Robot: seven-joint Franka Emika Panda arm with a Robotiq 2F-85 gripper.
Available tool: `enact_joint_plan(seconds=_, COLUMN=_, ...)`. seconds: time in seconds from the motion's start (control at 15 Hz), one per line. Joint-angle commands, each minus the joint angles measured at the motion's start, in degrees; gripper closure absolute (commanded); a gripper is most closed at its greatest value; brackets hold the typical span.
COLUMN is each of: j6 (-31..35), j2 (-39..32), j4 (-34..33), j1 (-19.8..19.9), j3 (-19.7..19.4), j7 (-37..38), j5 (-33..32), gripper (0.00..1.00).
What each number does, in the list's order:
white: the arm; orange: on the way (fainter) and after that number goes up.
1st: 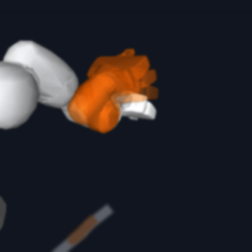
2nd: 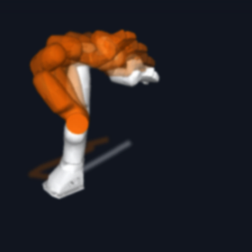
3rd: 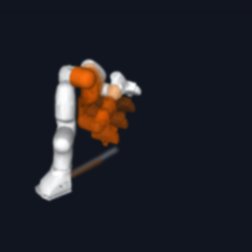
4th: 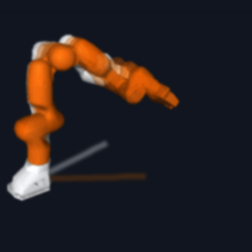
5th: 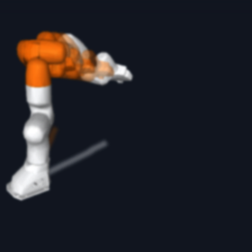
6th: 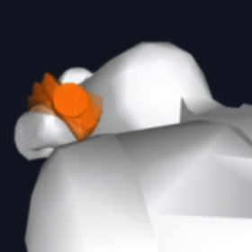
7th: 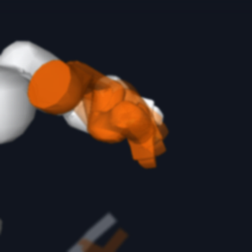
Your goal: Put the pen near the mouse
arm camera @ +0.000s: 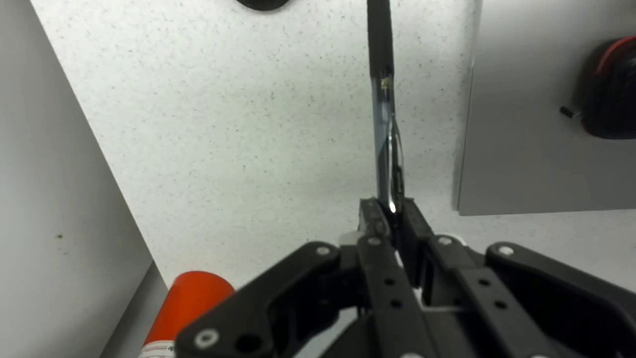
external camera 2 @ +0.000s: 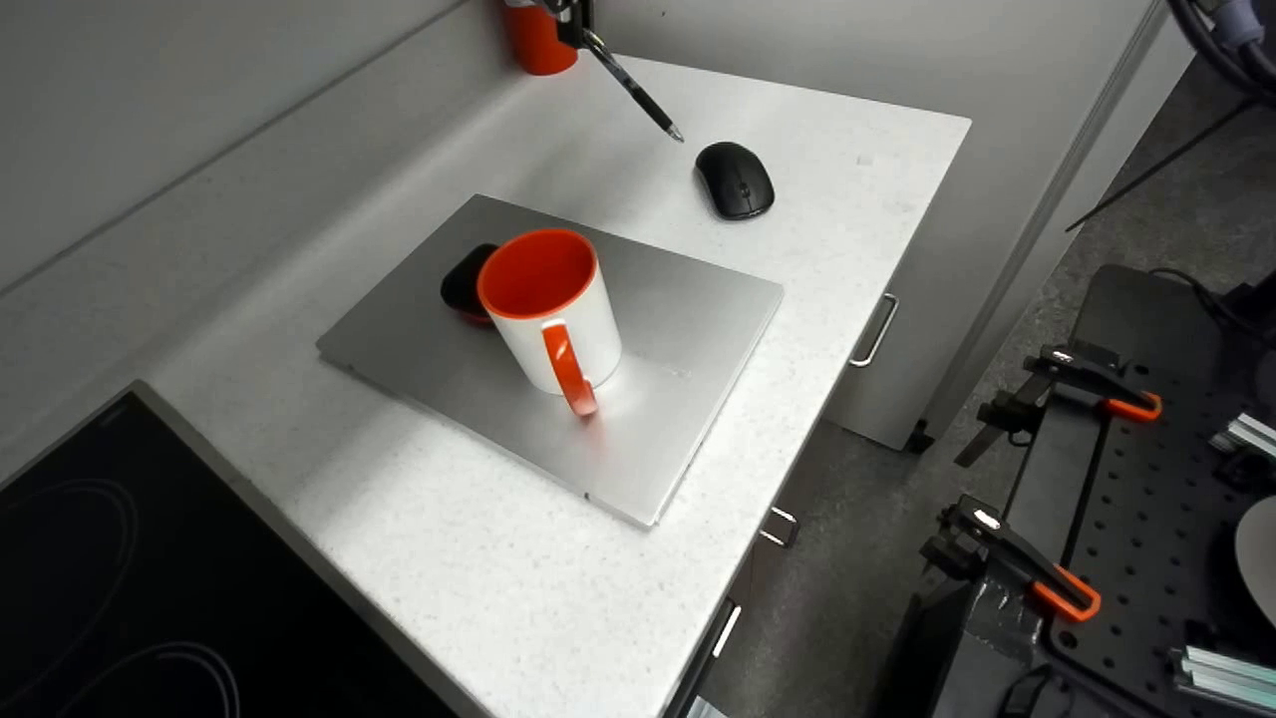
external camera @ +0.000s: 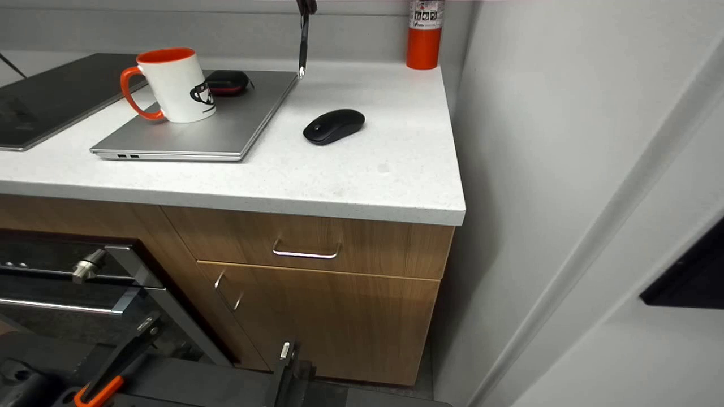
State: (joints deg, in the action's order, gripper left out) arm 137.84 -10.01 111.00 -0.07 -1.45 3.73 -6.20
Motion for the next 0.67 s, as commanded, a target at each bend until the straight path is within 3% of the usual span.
enact_joint_plan(seconds=0.0, j6=-1.84, j2=-7.28, j4=-7.54, j1=-0.87, j3=-0.7, j7=4.74, j5=-1.9, gripper=0.97)
enact_joint_plan(seconds=0.6, j6=-0.33, j2=-17.11, j4=-13.79, j1=-1.43, j3=-2.17, j7=8.17, j5=-0.65, gripper=0.97)
